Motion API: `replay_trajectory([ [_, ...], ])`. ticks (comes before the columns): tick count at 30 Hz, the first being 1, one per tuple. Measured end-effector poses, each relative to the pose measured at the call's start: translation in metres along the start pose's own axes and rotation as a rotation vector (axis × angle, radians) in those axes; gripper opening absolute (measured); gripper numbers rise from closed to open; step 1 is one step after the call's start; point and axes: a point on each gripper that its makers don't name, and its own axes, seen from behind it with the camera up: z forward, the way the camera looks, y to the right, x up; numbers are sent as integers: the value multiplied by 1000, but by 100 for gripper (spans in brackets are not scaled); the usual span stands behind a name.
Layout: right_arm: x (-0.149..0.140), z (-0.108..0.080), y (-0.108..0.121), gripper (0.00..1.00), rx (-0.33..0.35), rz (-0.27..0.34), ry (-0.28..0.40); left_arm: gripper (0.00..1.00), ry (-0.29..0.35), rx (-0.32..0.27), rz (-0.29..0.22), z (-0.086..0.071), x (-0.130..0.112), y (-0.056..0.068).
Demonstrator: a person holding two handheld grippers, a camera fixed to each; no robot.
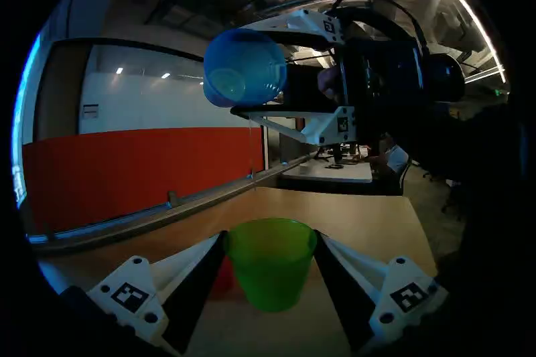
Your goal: Pour water
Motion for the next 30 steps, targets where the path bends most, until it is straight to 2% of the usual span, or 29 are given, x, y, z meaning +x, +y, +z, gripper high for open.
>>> replay_trajectory([
  [9, 4, -1, -1, 90, 3, 4, 5, 90, 0, 7, 1, 0, -1, -2],
  [18, 4, -2, -3, 90, 1, 56, 9, 90, 3, 8, -1, 0, 2, -3],
  [24, 7, -6, -8, 90, 2, 172, 21, 90, 3, 8, -2, 0, 1, -3],
  [30, 9, -10, -9, 90, 3, 335, 41, 90, 3, 6, -3, 0, 3, -2],
])
